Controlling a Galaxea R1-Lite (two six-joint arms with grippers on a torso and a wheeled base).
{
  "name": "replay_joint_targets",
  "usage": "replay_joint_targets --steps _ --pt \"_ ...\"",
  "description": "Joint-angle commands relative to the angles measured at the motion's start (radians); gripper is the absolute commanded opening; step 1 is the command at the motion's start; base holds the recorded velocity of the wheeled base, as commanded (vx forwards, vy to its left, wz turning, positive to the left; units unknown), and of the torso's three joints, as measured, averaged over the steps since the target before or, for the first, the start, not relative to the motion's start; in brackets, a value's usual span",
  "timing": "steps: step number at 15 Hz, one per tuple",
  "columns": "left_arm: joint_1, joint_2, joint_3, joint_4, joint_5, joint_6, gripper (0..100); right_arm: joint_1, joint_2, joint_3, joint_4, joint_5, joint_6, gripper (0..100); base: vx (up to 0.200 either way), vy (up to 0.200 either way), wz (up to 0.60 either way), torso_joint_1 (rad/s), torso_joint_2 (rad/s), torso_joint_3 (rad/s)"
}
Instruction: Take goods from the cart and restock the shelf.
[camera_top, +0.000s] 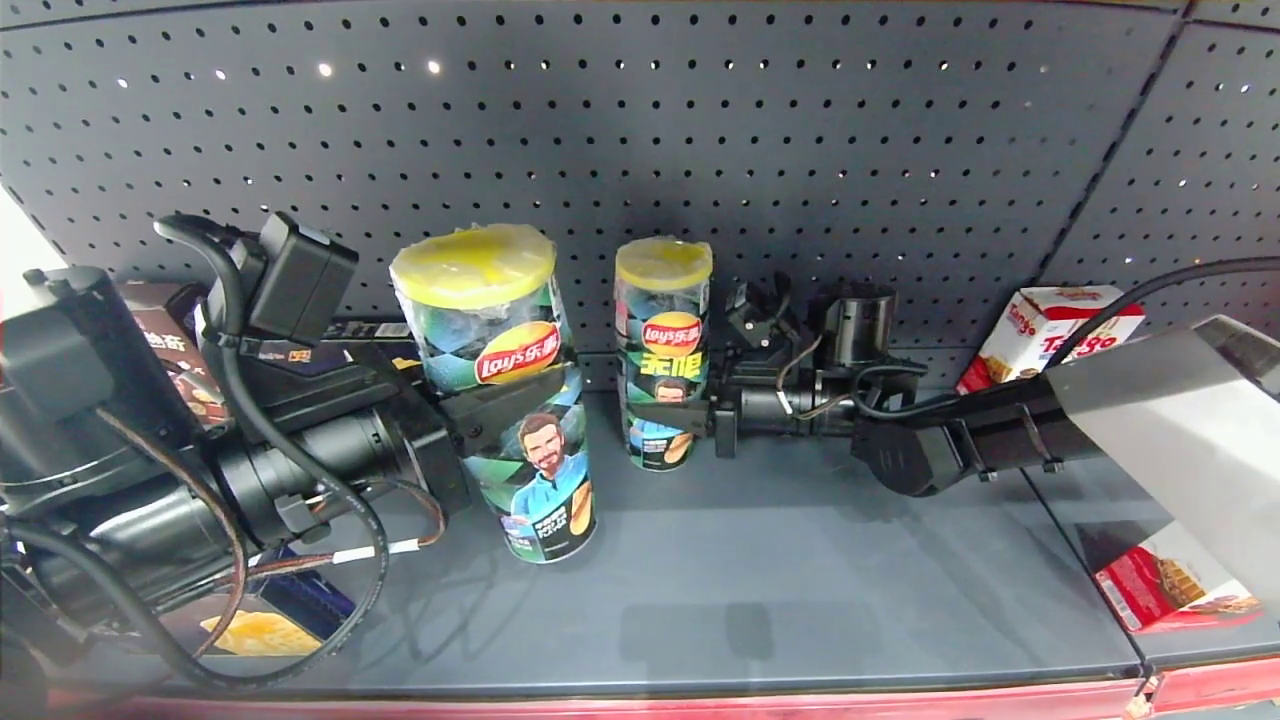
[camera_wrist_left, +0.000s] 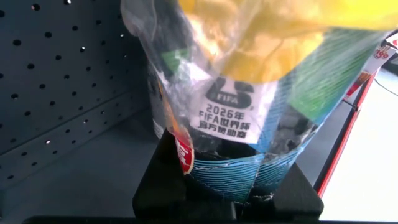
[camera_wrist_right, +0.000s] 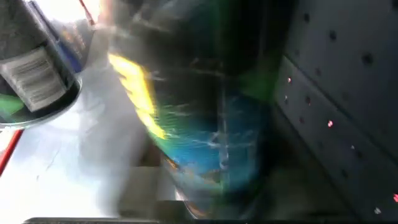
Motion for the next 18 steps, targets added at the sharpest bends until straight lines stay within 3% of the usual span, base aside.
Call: replay_joint_targets --steps 1,7,13,18 --pt "0.000 -0.001 -0.001 0.000 0.000 0.000 0 0.011 -0.003 0.001 0.003 -0.018 0.000 0 0.000 0.000 0.00 0.000 0.00 0.000" --pt "0.000 -0.004 0.001 0.000 0.000 -0.002 0 0.020 -0.121 0.095 0.001 -0.018 -0.006 0 0.000 0.000 0.00 0.000 0.00 0.000" --pt "0.002 -0.009 0.005 0.000 0.000 0.000 0 0.066 -0.437 0.461 -0.059 -0.026 -0.020 0 0.000 0.000 0.00 0.000 0.00 0.000" --pt "0.002 -0.006 0.008 0.000 0.001 0.001 0 0.171 -0.538 0.790 -0.261 -0.129 -0.065 0 0.000 0.000 0.00 0.000 0.00 0.000"
